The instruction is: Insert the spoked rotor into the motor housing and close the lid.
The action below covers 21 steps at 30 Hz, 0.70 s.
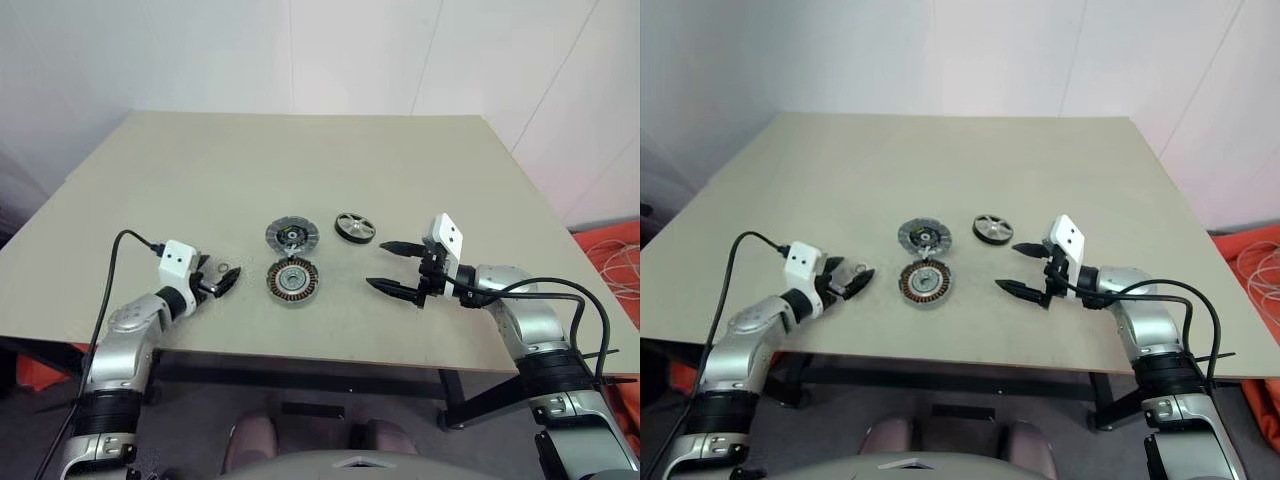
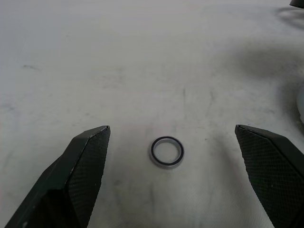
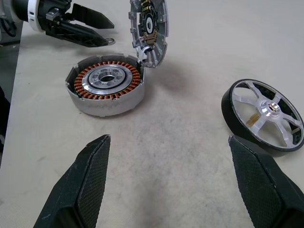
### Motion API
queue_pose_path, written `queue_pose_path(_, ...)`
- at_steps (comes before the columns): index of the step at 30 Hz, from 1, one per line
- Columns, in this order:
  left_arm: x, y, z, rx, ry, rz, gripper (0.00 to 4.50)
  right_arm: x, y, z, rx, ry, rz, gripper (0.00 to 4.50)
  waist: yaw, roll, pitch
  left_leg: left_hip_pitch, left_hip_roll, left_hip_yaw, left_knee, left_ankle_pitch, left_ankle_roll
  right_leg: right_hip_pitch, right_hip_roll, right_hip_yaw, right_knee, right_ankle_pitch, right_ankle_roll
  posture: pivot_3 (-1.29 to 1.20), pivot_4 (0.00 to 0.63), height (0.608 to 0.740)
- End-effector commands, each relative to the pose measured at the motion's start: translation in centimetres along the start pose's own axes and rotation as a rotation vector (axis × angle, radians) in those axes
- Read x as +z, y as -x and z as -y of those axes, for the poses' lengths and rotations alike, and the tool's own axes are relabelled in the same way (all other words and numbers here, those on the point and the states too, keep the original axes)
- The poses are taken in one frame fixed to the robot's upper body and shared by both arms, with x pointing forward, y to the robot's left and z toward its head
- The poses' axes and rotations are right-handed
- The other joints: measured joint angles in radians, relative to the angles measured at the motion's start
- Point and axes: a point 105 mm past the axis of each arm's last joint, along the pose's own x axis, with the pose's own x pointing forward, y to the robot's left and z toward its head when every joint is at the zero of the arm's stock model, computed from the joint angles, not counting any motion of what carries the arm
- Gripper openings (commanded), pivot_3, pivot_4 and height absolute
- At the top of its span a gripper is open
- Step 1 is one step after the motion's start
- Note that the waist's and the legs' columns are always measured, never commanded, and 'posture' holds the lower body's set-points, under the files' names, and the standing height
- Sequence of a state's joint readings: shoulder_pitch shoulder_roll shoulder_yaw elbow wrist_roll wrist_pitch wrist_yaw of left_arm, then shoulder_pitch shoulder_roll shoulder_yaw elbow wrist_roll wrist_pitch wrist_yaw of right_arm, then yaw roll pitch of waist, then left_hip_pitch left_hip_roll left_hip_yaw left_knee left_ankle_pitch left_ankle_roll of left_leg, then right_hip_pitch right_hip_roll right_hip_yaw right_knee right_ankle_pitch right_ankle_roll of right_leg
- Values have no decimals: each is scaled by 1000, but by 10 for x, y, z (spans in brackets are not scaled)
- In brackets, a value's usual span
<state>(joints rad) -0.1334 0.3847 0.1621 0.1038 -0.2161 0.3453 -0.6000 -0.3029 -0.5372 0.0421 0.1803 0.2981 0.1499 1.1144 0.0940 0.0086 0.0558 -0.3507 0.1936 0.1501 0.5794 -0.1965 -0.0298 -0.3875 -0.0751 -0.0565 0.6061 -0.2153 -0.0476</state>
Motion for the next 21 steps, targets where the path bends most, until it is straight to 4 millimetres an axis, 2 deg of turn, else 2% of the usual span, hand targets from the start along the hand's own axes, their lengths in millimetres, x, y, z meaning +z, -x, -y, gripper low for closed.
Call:
queue_pose_path(1, 13, -3, -2, 5, -14, 41, 4474, 16, 0, 5, -7, 52, 45, 4500, 0, 0, 0, 0, 0, 0, 0, 0, 0, 0, 0, 0, 0, 0, 0, 0, 0, 740)
queue_pose_path(15, -4, -3, 3, 1, 16, -46, 4474, 18, 0, 6, -10, 55, 47, 4500, 0, 0, 0, 0, 0, 0, 0, 0, 0, 0, 0, 0, 0, 0, 0, 0, 0, 740)
queue_pose_path(18, -5, -3, 1, 11, 14, -58, 3872, 19, 0, 6, -10, 56, 47, 4500, 0, 0, 0, 0, 0, 0, 0, 0, 0, 0, 0, 0, 0, 0, 0, 0, 0, 740)
queue_pose_path(21, -6, -5, 1, 9, 23, -78, 2926, 19, 0, 7, -12, 56, 48, 4500, 0, 0, 0, 0, 0, 0, 0, 0, 0, 0, 0, 0, 0, 0, 1, 0, 0, 740)
